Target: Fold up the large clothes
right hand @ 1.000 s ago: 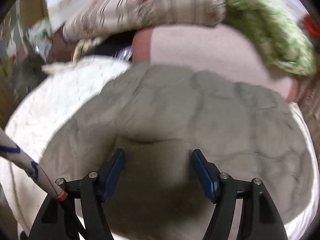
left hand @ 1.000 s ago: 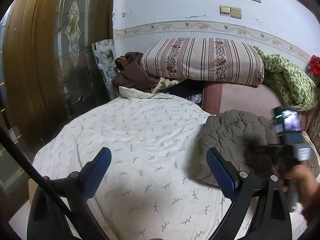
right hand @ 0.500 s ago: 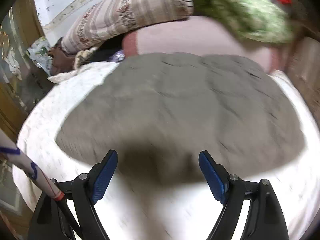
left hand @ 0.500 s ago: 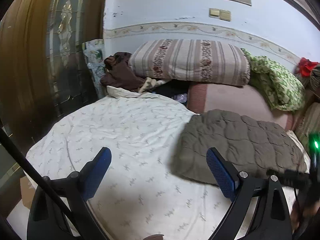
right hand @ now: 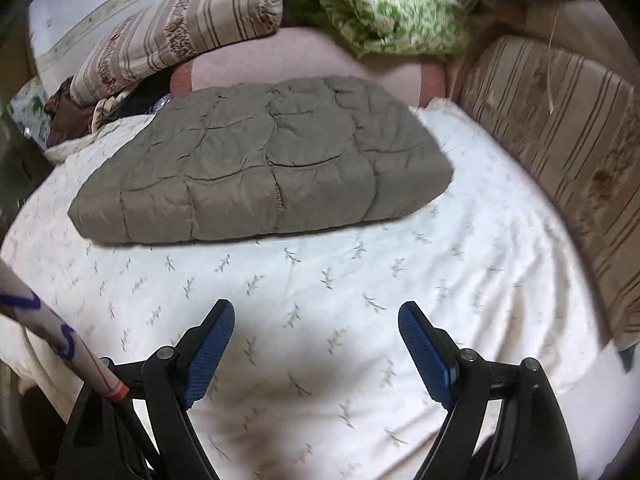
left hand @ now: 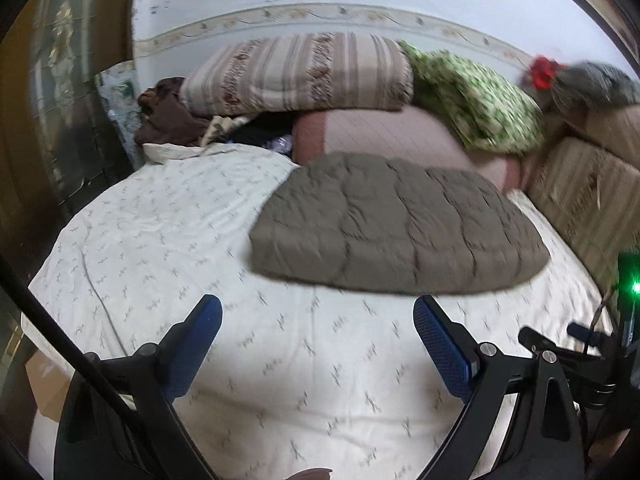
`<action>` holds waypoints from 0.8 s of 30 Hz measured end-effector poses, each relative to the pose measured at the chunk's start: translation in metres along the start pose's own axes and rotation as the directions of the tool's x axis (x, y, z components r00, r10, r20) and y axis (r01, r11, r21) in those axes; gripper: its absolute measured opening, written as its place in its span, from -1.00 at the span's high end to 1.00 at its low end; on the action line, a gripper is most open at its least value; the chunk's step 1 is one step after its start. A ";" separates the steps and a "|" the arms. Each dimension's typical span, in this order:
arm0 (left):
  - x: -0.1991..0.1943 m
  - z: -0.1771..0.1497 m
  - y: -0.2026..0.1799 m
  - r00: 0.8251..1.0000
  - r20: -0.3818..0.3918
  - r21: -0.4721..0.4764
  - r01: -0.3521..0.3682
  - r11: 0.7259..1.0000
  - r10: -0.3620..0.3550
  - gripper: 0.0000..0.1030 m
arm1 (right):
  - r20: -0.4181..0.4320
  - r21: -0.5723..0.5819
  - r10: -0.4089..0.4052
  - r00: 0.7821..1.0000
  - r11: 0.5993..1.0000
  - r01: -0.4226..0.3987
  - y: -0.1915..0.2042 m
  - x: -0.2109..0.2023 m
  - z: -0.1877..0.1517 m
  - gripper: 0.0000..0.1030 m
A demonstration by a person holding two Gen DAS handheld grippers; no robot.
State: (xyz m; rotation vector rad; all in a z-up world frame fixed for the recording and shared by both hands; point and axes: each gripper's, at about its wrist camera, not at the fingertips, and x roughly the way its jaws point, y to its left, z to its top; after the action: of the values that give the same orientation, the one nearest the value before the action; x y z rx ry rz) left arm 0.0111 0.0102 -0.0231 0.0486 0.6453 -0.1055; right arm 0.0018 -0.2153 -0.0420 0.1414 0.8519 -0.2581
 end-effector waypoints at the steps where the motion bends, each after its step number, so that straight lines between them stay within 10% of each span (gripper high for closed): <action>1: -0.001 -0.002 -0.003 1.000 -0.011 0.002 0.008 1.000 -0.008 -0.86 | 0.010 -0.018 -0.012 1.000 1.000 0.012 0.001 -0.005 -0.005 -0.74; 24: 0.014 -0.025 -0.009 0.987 -0.157 0.002 -0.040 0.999 0.040 -0.86 | -0.051 -0.035 -0.046 0.998 0.998 0.044 -0.002 -0.009 -0.037 -0.75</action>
State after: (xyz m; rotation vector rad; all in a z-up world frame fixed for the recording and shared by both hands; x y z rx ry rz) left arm 0.0064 0.0020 -0.0512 0.0694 0.8014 -0.0629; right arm -0.0316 -0.2077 -0.0596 0.0975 0.9112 -0.2827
